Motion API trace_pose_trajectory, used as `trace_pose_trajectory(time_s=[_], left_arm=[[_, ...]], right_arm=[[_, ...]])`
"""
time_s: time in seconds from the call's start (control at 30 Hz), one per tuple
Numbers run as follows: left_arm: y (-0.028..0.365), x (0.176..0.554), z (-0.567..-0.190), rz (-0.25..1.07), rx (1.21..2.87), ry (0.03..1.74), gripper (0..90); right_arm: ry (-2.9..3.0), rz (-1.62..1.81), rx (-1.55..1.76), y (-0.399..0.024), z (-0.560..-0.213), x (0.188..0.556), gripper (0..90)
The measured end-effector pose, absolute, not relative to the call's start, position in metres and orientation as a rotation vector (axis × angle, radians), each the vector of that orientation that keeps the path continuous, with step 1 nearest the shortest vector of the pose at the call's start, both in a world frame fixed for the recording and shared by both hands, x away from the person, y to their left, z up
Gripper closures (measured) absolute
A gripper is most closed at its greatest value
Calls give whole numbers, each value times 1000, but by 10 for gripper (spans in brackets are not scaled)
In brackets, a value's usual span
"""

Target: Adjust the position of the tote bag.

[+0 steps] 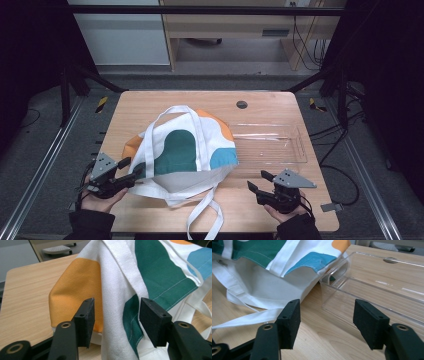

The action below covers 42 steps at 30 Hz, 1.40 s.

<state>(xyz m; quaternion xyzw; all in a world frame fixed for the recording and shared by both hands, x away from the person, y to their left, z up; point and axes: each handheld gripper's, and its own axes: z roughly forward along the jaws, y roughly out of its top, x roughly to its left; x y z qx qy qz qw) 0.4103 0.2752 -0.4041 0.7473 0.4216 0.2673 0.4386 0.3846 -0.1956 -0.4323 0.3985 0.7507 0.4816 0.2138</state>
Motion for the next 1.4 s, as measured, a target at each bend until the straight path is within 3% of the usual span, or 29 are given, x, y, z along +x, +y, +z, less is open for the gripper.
trace_pose_trajectory(time_s=[0.77, 1.2, 1.4], left_arm=[[270, 419, -409, 651, 1850, 1091, 770], [267, 421, -409, 664, 1838, 1068, 833], [267, 421, -410, 663, 1835, 1057, 847]], right_arm=[[2202, 1384, 1022, -140, -432, 392, 723], [2205, 1393, 996, -105, -437, 408, 898], [2240, 1380, 973, -88, -443, 413, 900]])
